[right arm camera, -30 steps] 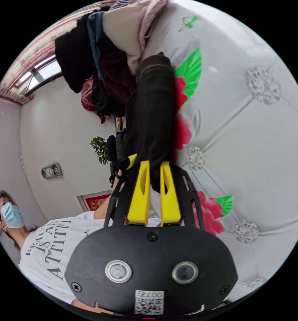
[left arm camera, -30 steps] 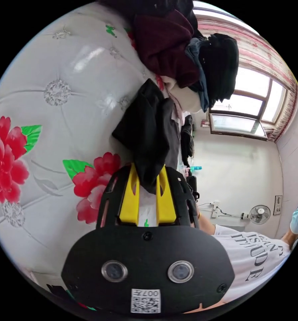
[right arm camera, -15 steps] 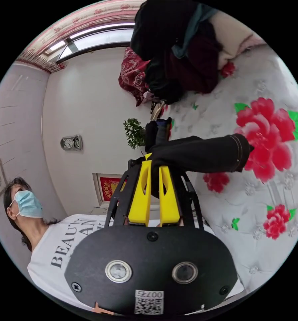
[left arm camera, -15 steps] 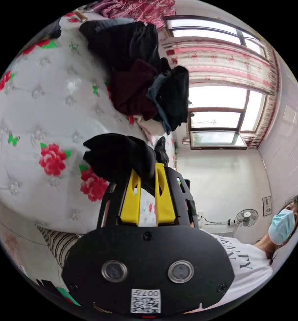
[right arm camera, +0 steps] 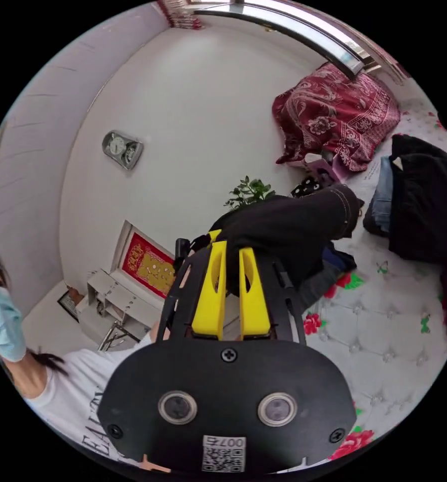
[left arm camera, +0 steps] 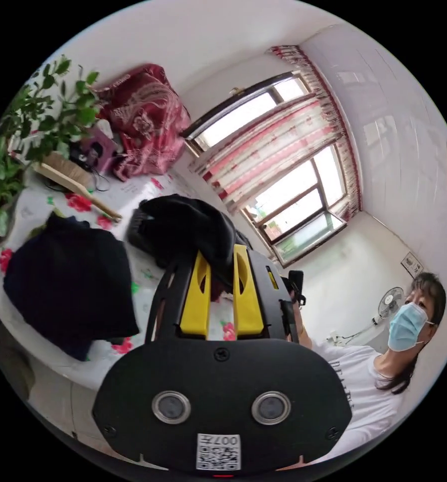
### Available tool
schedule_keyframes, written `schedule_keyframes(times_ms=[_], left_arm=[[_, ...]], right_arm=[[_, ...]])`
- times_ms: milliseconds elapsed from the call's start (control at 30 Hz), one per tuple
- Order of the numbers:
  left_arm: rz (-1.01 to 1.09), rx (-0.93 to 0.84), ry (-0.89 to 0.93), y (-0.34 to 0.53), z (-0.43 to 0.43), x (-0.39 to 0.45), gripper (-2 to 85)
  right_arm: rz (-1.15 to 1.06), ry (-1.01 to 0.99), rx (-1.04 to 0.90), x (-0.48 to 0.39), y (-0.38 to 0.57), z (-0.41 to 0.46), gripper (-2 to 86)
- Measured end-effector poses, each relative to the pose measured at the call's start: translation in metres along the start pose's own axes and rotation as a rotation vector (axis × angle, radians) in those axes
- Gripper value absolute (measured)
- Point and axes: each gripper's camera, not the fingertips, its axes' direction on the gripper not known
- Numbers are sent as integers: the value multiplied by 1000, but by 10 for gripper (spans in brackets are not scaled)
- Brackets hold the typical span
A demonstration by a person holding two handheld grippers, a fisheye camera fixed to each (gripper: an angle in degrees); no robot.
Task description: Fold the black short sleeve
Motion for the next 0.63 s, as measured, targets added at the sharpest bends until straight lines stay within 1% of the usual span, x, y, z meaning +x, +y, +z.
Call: schedule_keyframes(times_ms=[33,67,100,133,167,200,233,300,333,367,400,433,467,500,533,567,600,633], left_arm=[[-45,6,-34,6,-6,-21,78],[-140,23,-119,26,-17,-63,84],[-224,31,-226,56,-27,-100,87],[-264,28,-314,92,-31,-126,88],[-270,19,-347,111,-31,-136,87],[-279,-6,-397,150,-27,-150,83],[-281,-17,-415,169,-22,-155,83],[-260,-59,-445,245,7,-162,83],[-237,-94,-458,280,30,-159,83],[-222,-119,-466,296,44,-156,83],[-183,-182,-486,327,77,-148,83],[-160,-215,-495,341,96,-143,83],[-111,-300,-509,368,137,-132,83],[-63,-404,-512,393,184,-121,82],[-12,-498,-493,417,231,-109,81],[22,-541,-472,429,255,-102,81],[96,-629,-426,453,304,-87,82],[129,-677,-411,465,328,-81,82]], right_arm=[[3,32,-60,5,-2,45,22],[31,64,-153,17,5,87,26],[47,77,-207,24,12,107,29],[79,105,-310,41,33,138,33],[106,127,-385,56,61,155,37],[116,139,-417,63,75,159,38],[129,177,-478,77,106,160,41],[137,271,-545,95,152,143,45],[150,354,-592,107,182,122,47],[169,445,-625,116,211,94,49],[178,493,-641,120,225,79,50],[194,608,-680,124,253,47,51],[215,729,-720,125,279,15,53],[222,783,-736,123,291,-2,53],[237,881,-758,117,313,-34,54],[258,963,-780,109,333,-64,54],[266,998,-791,105,342,-77,54],[280,1064,-816,97,360,-100,54]])
